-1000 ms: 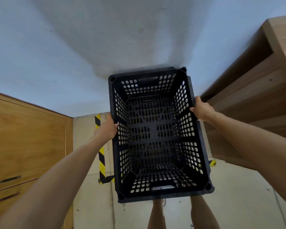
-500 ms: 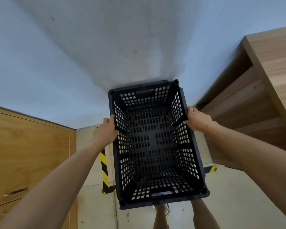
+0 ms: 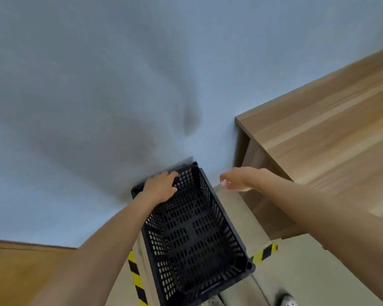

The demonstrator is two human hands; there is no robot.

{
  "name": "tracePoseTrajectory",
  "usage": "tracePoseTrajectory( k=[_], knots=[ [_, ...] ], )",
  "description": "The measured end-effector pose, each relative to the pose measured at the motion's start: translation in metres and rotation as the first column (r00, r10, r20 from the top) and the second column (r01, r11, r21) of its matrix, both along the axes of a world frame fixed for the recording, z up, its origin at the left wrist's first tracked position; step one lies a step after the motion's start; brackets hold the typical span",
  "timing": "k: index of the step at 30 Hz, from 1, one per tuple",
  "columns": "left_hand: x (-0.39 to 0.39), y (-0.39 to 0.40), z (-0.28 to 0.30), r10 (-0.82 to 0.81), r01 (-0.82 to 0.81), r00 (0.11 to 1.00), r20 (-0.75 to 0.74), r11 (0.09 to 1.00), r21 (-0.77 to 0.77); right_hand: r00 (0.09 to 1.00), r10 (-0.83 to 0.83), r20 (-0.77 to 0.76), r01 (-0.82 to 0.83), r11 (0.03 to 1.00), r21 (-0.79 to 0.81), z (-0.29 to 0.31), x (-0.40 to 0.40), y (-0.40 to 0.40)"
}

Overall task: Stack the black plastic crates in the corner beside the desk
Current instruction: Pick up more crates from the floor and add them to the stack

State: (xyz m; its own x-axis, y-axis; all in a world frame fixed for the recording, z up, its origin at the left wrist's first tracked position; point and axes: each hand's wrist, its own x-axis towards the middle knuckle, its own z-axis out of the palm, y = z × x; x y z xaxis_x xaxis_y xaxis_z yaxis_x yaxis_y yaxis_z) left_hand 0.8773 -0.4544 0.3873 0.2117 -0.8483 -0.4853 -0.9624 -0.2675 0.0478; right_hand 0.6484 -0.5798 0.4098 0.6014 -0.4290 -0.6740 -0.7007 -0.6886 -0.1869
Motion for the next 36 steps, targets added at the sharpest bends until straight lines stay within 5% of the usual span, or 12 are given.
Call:
tracePoseTrajectory(
  k=[9,14,18,22,27,32,36],
  knots=[
    [-0.124,-0.095,0.112,-0.24,0.263,0.964,0.111,0.912,-0.316,0.942,-0.296,0.155,0.322,0.93,-0.179,0.121,-0.178,-0.022],
    [-0.275,-0.114,0.139,-0.408,0.416,0.907,0.108,0.822,-0.39,0.868,-0.466,0.169,0.495,0.836,-0.237,0.144,-0.341,0.025],
    [-0.43,-0.085,0.138,-0.646,0.609,0.762,0.05,0.689,-0.392,0.768,-0.634,0.087,0.637,0.743,-0.208,0.145,-0.493,0.106],
    [-0.586,-0.042,0.144,-0.824,0.753,0.565,0.033,0.499,-0.43,0.58,-0.815,0.002,0.798,0.567,-0.205,0.16,-0.639,0.21],
    [-0.761,0.016,0.173,-0.909,0.84,0.411,0.076,0.345,-0.418,0.262,-0.961,0.085,0.947,0.239,-0.214,0.178,-0.789,0.335],
    [-0.907,0.08,0.179,-0.977,0.911,0.201,0.071,0.16,-0.379,-0.028,-0.988,0.151,0.988,-0.05,-0.146,0.173,-0.884,0.442],
    [-1.001,0.134,0.167,-0.987,0.948,-0.046,0.152,-0.091,-0.304,-0.171,-0.981,0.095,0.981,-0.178,-0.076,0.15,-0.928,0.507]
  ],
)
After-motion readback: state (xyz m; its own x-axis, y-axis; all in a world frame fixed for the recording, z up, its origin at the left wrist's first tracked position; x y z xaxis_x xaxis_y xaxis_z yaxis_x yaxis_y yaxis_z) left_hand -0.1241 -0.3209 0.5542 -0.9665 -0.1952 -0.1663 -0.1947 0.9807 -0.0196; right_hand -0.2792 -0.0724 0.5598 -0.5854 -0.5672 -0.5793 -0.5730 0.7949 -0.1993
